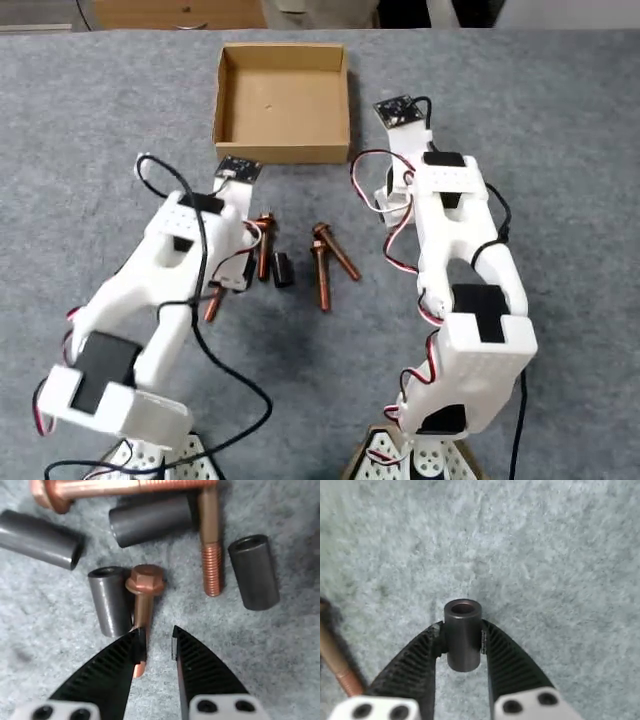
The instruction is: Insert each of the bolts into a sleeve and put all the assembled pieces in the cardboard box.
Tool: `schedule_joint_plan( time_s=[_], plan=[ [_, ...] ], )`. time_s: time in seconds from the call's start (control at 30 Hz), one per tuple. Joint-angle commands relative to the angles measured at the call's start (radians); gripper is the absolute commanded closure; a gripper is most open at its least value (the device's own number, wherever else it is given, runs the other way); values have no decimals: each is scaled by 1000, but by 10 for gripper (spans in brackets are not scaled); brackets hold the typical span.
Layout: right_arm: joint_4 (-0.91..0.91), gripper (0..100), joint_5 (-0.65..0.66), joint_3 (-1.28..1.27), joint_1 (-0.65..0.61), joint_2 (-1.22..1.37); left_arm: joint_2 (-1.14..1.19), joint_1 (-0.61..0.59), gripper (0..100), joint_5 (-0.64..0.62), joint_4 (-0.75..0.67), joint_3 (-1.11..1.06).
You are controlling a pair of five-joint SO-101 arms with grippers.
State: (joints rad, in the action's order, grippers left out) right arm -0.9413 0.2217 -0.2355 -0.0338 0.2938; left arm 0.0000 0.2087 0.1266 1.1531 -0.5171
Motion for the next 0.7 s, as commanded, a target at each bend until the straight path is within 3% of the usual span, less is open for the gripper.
schedule_joint_plan(
  time_s=[0.0, 0.27, 0.67],
  plan=[
    [20, 998, 0, 22, 16, -13, 45, 5, 897, 6, 28, 95],
    [20, 998, 2, 21, 16, -13, 79, -23, 897, 23, -121, 41],
    [41, 998, 5, 4, 12, -10, 81, -55, 898, 196, -127, 41]
  ],
)
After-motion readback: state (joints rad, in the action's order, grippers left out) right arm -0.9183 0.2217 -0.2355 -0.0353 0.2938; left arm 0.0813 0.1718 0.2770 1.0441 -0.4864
